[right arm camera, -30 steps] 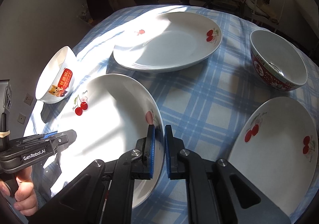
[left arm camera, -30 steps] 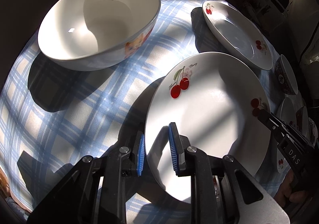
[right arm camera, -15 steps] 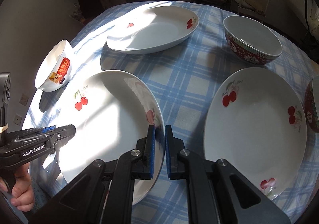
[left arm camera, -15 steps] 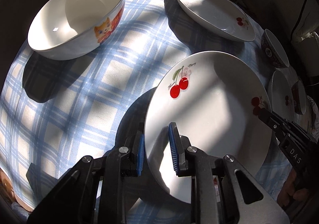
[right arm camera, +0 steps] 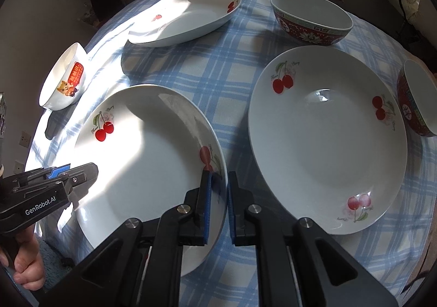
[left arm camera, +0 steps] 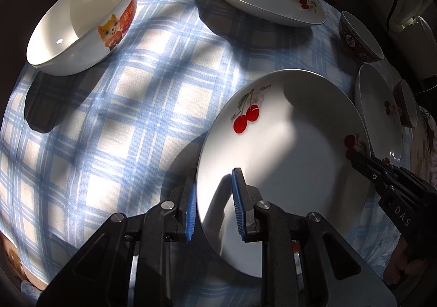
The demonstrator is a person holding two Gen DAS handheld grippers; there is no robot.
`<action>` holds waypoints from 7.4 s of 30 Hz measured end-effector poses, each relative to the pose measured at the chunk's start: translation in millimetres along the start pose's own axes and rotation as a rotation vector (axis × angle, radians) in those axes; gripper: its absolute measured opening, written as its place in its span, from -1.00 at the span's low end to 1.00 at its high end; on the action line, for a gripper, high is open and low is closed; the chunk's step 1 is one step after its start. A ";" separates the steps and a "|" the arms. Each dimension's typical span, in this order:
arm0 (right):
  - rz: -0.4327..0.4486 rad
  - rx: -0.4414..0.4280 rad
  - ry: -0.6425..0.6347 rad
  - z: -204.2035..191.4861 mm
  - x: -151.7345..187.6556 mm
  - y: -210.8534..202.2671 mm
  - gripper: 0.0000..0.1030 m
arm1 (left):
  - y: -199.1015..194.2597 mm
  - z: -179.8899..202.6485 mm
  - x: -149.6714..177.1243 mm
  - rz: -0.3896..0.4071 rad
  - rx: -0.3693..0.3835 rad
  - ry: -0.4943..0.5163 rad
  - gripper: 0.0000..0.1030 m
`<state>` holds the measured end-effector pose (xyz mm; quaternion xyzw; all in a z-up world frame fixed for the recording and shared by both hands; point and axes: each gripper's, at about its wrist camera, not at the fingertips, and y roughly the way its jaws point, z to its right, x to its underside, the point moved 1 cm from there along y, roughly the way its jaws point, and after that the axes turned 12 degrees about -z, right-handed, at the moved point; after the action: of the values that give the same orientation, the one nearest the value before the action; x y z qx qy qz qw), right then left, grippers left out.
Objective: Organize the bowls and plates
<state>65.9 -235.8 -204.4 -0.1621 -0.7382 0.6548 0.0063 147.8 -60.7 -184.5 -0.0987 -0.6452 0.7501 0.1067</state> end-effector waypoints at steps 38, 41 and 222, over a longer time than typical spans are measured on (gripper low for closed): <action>0.105 0.067 0.017 25.2 -20.8 -71.7 0.35 | -56.7 70.3 -6.0 0.209 -0.235 0.155 0.10; 0.110 0.084 0.031 37.8 -27.1 -78.1 0.60 | -57.8 90.1 -17.9 0.205 -0.240 0.214 0.24; 0.247 -0.023 -0.009 28.5 -190.6 -46.2 0.55 | -54.8 34.6 -183.7 0.216 -0.317 0.090 0.59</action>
<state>229.4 -314.6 -124.9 -0.2487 -0.7201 0.6429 -0.0795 315.7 -138.4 -123.2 -0.2163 -0.7355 0.6410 0.0376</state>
